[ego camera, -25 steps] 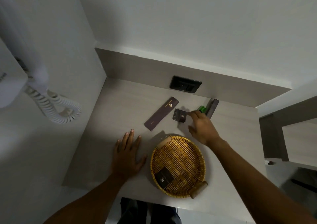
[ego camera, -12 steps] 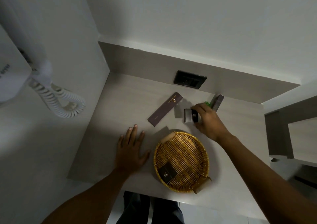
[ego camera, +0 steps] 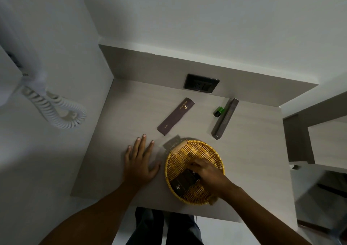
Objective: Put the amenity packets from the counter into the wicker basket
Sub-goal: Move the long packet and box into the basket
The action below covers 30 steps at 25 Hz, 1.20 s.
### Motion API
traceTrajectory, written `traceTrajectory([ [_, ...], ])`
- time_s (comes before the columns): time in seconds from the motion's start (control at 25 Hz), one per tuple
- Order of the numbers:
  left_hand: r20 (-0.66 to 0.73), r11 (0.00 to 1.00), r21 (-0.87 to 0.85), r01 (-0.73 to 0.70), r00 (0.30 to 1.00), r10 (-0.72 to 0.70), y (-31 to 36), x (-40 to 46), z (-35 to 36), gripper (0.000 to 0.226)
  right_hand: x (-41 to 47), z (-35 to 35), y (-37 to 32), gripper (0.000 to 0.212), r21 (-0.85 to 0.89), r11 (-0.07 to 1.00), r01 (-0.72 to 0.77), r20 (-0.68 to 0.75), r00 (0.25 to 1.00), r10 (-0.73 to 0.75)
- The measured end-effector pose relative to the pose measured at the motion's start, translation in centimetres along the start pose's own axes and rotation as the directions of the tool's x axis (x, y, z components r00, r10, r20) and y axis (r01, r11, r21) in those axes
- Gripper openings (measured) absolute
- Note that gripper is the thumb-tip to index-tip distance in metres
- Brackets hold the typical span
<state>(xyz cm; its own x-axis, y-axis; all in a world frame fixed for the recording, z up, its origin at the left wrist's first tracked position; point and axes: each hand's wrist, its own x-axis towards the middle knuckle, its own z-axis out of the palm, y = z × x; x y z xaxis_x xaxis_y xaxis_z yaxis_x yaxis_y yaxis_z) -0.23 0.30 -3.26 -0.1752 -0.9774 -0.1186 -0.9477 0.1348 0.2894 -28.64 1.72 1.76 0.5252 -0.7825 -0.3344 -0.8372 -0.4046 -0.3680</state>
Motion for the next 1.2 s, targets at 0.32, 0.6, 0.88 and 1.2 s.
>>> traceTrajectory([
  [0.32,0.015,1.0,0.0,0.008,1.0,-0.008,0.0,0.0,-0.1,0.083,-0.6,-3.2,0.6,0.082,0.144,0.989,-0.04,-0.016,0.999,0.043],
  [0.6,0.014,1.0,0.02,-0.013,1.0,0.013,0.0,0.1,-0.2,0.083,2.7,-9.7,9.6,0.081,-0.195,0.921,-0.337,-0.275,0.92,0.278],
  [0.88,0.011,1.0,0.004,-0.008,1.0,0.007,0.0,0.3,-0.1,0.082,2.5,-9.6,13.2,0.04,-0.301,0.908,-0.291,-0.281,0.937,0.207],
  [1.2,0.004,1.0,0.021,0.004,1.0,-0.004,0.1,0.1,-0.1,0.083,-1.4,-8.7,14.6,0.041,-0.223,0.946,-0.237,-0.251,0.951,0.179],
])
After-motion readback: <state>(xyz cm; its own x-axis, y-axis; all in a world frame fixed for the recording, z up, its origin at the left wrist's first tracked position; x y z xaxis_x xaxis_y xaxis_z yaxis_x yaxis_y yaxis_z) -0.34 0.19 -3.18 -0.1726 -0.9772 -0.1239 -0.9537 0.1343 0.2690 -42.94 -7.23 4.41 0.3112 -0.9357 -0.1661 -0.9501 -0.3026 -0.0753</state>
